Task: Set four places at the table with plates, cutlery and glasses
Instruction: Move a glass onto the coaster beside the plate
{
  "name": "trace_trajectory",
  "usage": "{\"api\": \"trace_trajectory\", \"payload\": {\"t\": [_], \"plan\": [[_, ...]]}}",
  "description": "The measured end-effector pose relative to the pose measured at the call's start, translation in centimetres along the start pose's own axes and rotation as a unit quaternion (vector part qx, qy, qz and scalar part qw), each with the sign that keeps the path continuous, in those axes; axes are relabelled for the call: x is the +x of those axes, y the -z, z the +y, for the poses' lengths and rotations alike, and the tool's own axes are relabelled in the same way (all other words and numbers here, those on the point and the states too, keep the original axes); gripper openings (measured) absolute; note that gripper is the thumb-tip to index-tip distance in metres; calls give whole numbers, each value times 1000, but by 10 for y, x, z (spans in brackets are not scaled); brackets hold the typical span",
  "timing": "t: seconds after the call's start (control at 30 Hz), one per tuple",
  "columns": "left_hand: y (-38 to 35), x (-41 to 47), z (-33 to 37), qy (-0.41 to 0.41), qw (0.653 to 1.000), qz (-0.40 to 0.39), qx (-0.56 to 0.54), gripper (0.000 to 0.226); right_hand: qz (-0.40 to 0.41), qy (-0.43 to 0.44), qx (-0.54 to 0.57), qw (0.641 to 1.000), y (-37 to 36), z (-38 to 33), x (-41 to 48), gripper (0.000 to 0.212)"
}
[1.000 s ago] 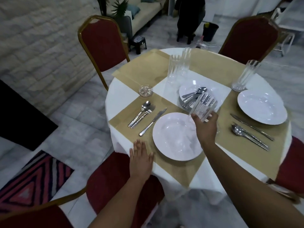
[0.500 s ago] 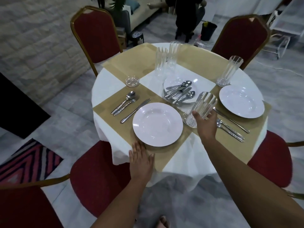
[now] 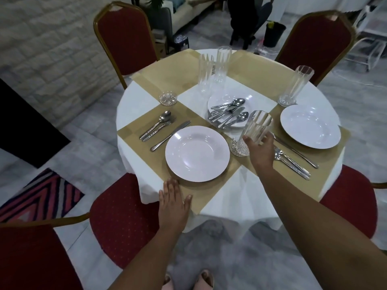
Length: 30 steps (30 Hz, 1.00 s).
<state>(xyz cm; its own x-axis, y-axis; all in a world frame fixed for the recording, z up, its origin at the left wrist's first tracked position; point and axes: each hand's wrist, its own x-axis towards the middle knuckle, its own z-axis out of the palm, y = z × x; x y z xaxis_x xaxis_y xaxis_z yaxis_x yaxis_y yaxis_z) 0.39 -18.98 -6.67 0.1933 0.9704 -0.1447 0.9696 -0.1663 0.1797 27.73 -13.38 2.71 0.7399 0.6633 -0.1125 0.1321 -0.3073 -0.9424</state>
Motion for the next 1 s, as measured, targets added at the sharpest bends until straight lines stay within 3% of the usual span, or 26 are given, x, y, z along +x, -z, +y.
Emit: {"api": "trace_trajectory", "payload": {"t": [0.5,1.0], "plan": [[-3,0,-1,-2,999,35,21,79,-54,-16,-33,998,-6,-1,13,62],[0,0,0,-1,1000,10,13,77,-51,-31,-25,998,-11,9,15,63]]}}
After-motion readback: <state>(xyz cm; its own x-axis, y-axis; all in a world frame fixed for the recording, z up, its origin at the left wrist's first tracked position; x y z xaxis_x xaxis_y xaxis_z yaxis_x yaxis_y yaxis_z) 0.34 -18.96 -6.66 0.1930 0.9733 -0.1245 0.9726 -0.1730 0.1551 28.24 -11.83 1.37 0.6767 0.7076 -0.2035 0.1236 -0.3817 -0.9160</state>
